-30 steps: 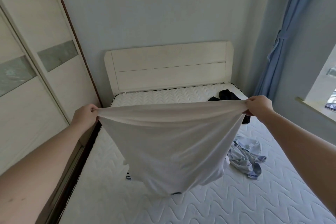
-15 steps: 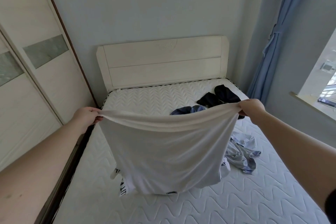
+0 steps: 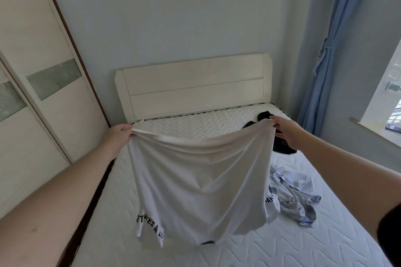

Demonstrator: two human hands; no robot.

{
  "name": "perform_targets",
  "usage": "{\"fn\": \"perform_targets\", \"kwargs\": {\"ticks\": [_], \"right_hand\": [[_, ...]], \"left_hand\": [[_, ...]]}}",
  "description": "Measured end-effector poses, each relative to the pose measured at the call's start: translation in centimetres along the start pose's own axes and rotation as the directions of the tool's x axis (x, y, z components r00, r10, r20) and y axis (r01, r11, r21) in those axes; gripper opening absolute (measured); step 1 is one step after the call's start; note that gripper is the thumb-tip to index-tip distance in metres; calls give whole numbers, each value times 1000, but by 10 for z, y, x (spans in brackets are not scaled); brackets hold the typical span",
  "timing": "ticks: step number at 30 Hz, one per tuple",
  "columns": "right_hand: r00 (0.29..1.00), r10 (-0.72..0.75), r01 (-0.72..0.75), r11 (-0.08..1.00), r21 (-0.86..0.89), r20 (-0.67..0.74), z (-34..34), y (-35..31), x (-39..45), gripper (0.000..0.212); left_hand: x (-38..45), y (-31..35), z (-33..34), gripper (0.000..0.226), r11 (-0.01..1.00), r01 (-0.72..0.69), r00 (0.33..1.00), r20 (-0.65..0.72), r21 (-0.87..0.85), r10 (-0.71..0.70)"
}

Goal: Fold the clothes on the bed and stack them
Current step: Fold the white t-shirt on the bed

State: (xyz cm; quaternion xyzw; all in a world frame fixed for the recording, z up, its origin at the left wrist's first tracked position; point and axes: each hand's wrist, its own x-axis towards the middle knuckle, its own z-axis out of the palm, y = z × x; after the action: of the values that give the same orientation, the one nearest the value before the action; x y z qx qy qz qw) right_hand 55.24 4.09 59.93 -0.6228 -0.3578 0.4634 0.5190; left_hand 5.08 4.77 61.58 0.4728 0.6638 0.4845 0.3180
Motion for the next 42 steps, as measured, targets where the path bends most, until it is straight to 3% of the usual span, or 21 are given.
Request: {"fn": "perform_targets", "kwargs": {"ticks": [9,12,15,19,24,29,33,42], "right_hand": [[995,-100,96,985,146,15,-8,-20,1,30],[999,-36,41,987,155,-32,-14,5,-7,15],[989,79,-61,988,141,-126,-18,50,-21,8],[950,264,-241,959,148,-165,-23,132,-42,7],[912,345,-352,936,11,-223,-47,240,-87,23],[849,471,-491,871,-30,-239,-69,320,-136,18],[843,470,-508,855,-103,-262,-77,363,-178,21],[827,484,-540,824,-169,-285,-99,458,-235,20]], "left_hand": [[12,18,-49,28,988,-49,997,-60,-144,40],[-4,-9,-61,16,973,8,994,-104,-229,-33],[-29,-55,-61,20,964,98,984,-124,-247,-132],[-76,-146,-44,25,950,249,963,-54,-191,-263],[-158,-272,-33,27,887,455,887,-42,-85,-459],[-240,-360,-25,23,809,587,810,-24,20,-587],[-293,-397,-21,20,772,630,777,-55,82,-628],[-370,-460,-21,13,751,604,789,-68,267,-610]]}}
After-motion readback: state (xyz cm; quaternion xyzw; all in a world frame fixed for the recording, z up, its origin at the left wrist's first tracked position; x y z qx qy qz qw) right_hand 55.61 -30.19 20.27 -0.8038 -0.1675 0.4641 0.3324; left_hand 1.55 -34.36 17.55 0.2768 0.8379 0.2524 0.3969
